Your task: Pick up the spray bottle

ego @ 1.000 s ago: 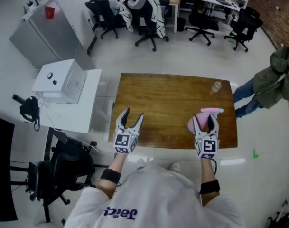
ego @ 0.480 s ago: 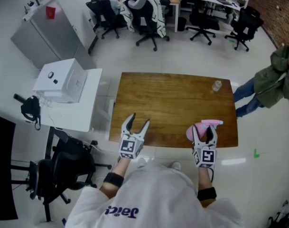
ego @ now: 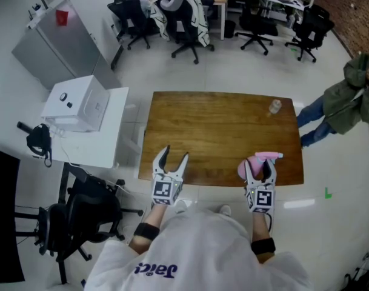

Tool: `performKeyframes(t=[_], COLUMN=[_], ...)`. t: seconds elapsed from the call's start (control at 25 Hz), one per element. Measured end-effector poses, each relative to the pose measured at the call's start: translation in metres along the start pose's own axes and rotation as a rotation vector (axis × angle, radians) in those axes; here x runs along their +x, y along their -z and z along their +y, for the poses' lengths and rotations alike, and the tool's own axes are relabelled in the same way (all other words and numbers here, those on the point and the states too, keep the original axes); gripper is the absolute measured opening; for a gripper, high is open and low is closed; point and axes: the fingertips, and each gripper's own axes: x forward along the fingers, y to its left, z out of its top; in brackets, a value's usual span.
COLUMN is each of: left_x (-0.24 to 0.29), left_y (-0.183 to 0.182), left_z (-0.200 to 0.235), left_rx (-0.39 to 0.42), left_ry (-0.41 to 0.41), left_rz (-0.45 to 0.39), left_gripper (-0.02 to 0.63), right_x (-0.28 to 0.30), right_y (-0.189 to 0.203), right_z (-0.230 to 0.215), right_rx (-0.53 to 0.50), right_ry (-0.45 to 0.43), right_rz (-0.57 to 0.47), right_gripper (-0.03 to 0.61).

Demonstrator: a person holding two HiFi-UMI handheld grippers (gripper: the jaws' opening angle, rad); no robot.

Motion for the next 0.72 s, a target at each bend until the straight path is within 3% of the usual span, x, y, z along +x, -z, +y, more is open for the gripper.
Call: performKeyframes(t=[0.72], left_x=[-0.0073], left_y=[0.0047], left_z=[0.0041], left_rx=[-0.013], left_ry=[-0.029], left_rz=[0.004], left_gripper=[0.285], right_x=[0.0091], right_y=[0.0077], right_z=[-0.0062], right_rx=[-0.044], right_ry=[0.002], right_rz=[-0.013], right_gripper=[0.285])
